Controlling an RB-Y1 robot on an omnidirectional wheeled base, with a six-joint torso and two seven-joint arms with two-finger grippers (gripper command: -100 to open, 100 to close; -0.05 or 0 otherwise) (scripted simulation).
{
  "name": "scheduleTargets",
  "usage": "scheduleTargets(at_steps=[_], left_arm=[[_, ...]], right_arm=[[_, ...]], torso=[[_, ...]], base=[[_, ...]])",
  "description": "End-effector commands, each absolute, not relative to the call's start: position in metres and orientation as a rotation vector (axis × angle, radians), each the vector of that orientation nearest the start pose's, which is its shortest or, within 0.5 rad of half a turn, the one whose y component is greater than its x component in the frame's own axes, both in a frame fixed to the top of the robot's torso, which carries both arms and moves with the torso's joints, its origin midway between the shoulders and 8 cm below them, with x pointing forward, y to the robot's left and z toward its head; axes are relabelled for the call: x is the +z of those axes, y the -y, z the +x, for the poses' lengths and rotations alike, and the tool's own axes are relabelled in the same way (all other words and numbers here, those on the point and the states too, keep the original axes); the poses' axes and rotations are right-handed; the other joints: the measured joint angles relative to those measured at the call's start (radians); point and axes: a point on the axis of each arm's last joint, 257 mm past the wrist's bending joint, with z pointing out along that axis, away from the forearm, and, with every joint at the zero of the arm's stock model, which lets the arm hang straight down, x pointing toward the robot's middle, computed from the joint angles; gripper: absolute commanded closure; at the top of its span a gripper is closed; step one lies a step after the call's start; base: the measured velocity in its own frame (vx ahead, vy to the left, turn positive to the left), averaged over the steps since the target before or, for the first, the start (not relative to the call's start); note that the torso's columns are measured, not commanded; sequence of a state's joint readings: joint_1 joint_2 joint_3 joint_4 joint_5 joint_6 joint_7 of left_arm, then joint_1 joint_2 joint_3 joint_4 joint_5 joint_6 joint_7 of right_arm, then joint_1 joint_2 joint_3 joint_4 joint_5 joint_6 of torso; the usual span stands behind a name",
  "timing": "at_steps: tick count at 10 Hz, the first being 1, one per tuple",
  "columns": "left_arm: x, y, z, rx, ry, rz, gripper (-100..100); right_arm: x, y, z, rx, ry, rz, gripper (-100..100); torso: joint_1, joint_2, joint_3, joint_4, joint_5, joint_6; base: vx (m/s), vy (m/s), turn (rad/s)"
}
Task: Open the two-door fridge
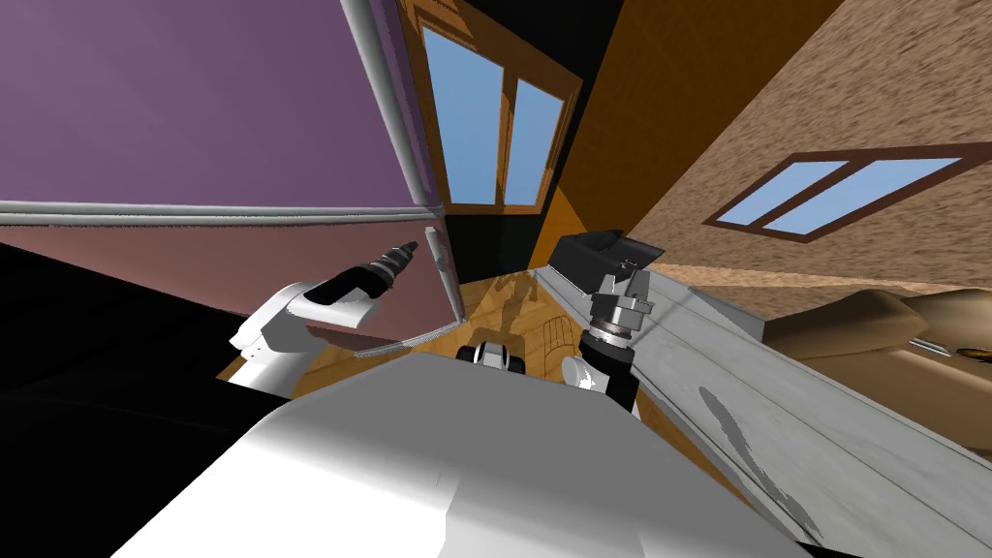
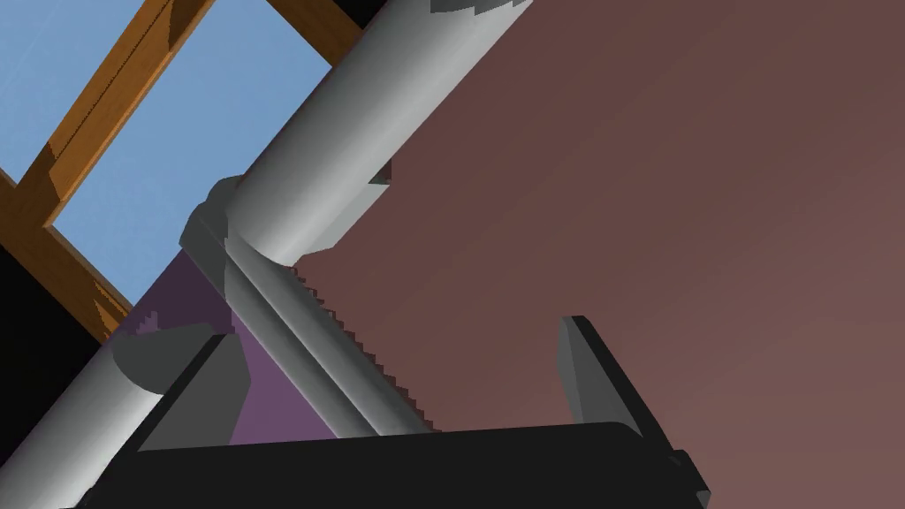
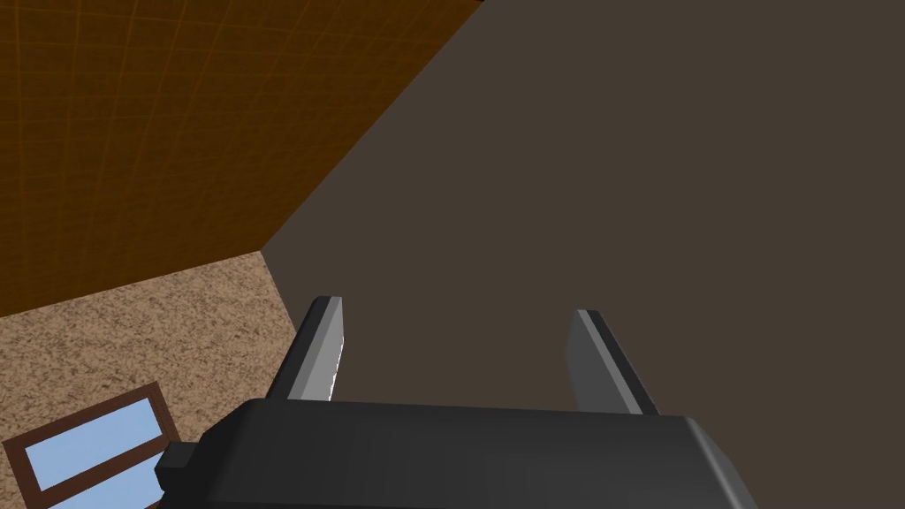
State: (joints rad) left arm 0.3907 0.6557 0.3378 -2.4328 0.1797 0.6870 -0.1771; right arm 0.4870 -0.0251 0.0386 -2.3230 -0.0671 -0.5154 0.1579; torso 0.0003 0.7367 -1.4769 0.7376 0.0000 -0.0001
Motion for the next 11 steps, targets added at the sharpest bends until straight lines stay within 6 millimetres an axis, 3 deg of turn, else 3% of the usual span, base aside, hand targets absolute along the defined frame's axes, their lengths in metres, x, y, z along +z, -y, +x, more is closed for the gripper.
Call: scheduleTargets(at_steps=[1, 4, 7, 8, 9, 10, 11], left_arm=[[-0.039, -0.430, 0.419, -0.426, -1.442, -0.812, -100], [-0.023, -0.442, 0.419, -0.397, -1.406, -0.811, -100], [-0.023, -0.440, 0.418, -0.401, -1.412, -0.808, -100], [-0.022, -0.440, 0.418, -0.400, -1.412, -0.809, 100], [-0.019, -0.413, 0.419, -0.447, -1.437, -0.757, 100], [-0.019, -0.413, 0.419, -0.447, -1.437, -0.757, 100], [-0.018, -0.401, 0.419, -0.470, -1.451, -0.734, 100]], right_arm=[[0.050, 0.268, 0.334, 1.257, -0.581, 0.576, 0], [0.050, 0.268, 0.334, 1.257, -0.581, 0.576, 0], [0.050, 0.268, 0.334, 1.257, -0.581, 0.576, 0], [0.050, 0.268, 0.334, 1.257, -0.581, 0.575, 0], [0.050, 0.268, 0.334, 1.257, -0.581, 0.575, 0], [0.050, 0.268, 0.334, 1.258, -0.581, 0.575, 0], [0.050, 0.268, 0.334, 1.258, -0.581, 0.575, 0]], torso=[[0.000, 0.000, 0.000, 0.000, 0.000, 0.000], [0.002, 0.001, 0.001, 0.001, 0.000, 0.000], [0.005, 0.000, 0.000, 0.000, 0.002, 0.000], [0.002, 0.003, 0.001, 0.001, 0.001, 0.000], [0.001, 0.004, 0.003, 0.001, 0.001, 0.000], [0.001, 0.012, 0.008, 0.000, 0.003, 0.004], [0.002, 0.012, 0.009, 0.002, 0.003, 0.001]], base=[[0.212, -0.098, 0.006], [0.211, -0.076, 0.016], [0.092, 0.003, -0.003], [0.014, 0.003, -0.005], [-0.230, 0.055, -0.045], [-0.331, 0.075, -0.110], [-0.365, 0.077, -0.102]])
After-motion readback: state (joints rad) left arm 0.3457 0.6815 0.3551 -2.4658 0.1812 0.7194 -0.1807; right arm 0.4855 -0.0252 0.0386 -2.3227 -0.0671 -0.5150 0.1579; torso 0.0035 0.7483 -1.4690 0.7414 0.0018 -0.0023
